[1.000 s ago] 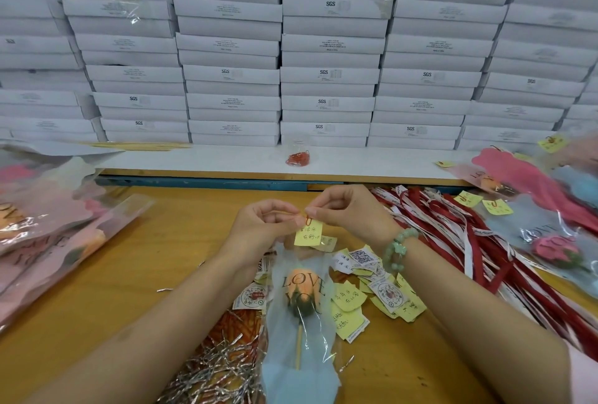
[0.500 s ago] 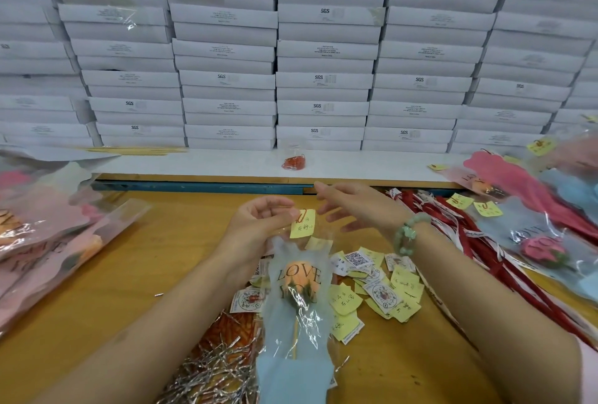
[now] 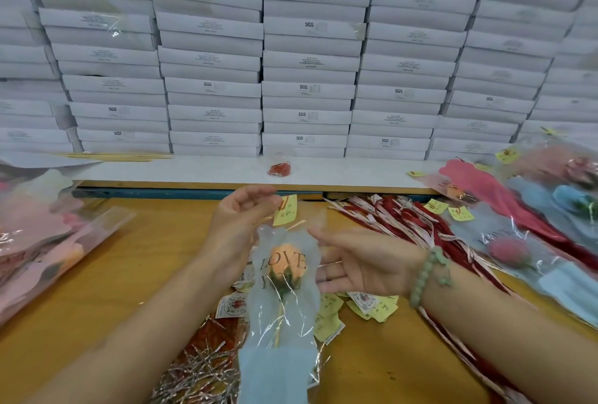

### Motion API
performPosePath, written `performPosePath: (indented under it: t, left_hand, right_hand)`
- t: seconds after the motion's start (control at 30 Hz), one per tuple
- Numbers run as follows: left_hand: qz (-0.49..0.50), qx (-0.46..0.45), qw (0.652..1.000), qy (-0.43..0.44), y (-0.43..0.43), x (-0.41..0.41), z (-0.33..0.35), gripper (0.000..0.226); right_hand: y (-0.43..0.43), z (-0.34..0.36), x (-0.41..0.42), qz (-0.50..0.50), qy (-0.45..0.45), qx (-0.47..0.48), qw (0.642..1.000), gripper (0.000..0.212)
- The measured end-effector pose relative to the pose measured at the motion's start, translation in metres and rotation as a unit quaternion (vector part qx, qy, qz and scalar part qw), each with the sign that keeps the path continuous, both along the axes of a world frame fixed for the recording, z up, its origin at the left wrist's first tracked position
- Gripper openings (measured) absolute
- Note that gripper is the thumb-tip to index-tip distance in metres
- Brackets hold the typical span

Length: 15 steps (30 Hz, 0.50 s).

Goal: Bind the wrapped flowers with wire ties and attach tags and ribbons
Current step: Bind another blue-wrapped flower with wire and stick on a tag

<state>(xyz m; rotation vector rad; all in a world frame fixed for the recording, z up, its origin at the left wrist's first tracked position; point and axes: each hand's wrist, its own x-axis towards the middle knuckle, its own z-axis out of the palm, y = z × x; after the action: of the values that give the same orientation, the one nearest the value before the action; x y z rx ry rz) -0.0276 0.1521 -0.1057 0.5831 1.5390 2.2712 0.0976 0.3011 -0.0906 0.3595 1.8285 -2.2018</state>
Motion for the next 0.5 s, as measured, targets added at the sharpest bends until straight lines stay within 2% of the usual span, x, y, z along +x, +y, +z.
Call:
performPosePath:
  t: [0.07, 0.17, 0.27, 0.43, 0.5]
  left_hand:
    - [0.005, -0.020, 1.000, 0.017, 0.001, 0.002, -0.001, 0.017]
    - [0.011, -0.060, 0.996, 0.067, 0.003, 0.008, 0.000, 0.015]
    - [0.008, -0.088, 0.989, 0.118, 0.007, 0.015, 0.006, 0.018]
    - [0.003, -0.105, 0.986, 0.132, 0.001, 0.036, 0.039, 0.024]
    - [-0.026, -0.116, 0.978, 0.173, -0.010, 0.046, 0.058, 0.023]
  right_hand:
    - [-0.005, -0.005, 0.006, -0.030, 0.001, -0.024, 0.999, 0.038]
    - [-0.010, -0.011, 0.015, -0.075, 0.003, -0.035, 0.997, 0.013]
    - [-0.006, -0.015, 0.019, -0.105, 0.014, -0.032, 0.994, 0.013]
    - [0.021, -0.004, 0.028, -0.134, 0.054, -0.036, 0.989, 0.021]
    - [0.039, 0.008, 0.034, -0.150, 0.066, -0.033, 0.986, 0.017]
